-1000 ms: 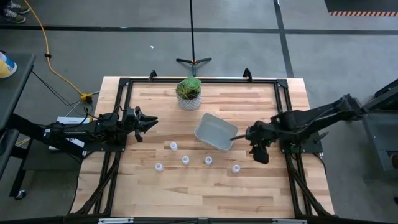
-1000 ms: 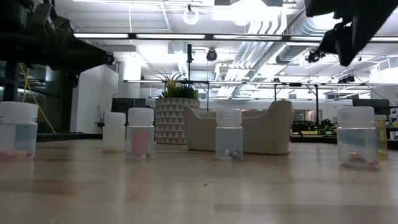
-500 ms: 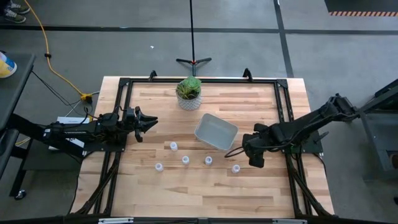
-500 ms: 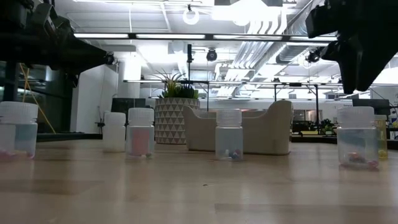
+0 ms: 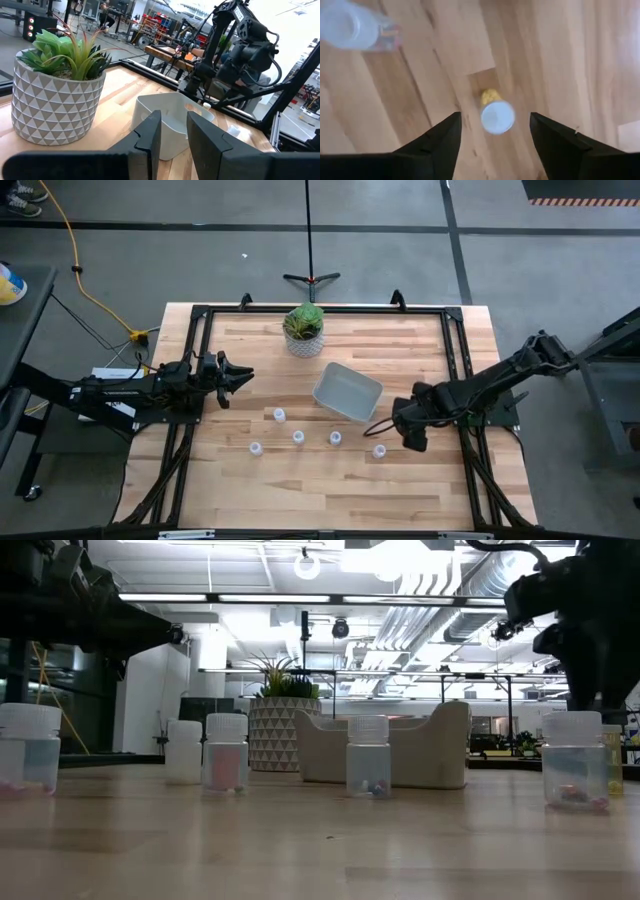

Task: Pick and place pill bottles into a basket
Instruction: Put the yellow pill bottle into the white bin

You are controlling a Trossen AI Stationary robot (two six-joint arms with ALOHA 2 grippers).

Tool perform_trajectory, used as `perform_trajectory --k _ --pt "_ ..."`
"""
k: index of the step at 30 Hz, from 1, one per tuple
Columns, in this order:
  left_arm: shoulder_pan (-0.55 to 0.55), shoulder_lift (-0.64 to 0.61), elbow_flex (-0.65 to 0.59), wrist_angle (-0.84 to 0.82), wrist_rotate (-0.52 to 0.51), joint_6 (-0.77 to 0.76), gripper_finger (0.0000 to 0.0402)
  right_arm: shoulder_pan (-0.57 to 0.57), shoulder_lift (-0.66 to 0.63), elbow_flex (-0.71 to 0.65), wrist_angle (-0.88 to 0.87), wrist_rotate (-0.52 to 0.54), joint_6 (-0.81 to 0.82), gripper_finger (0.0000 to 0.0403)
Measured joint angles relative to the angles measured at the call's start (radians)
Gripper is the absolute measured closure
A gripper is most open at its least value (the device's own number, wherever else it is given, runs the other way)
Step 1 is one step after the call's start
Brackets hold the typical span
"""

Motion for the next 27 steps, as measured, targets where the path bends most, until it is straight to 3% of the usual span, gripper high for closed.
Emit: perform_trajectory --k 13,27 --pt "0.0 0.0 0.0 0.0 0.0 0.0 0.0273 0.006 0.0 0.0 0.001 0.089 -0.008 0.0162" --pt "0.0 0.0 0.0 0.0 -0.002 0.028 0.0273 0.006 0.001 -0.098 0.089 0.059 0.048 0.0162"
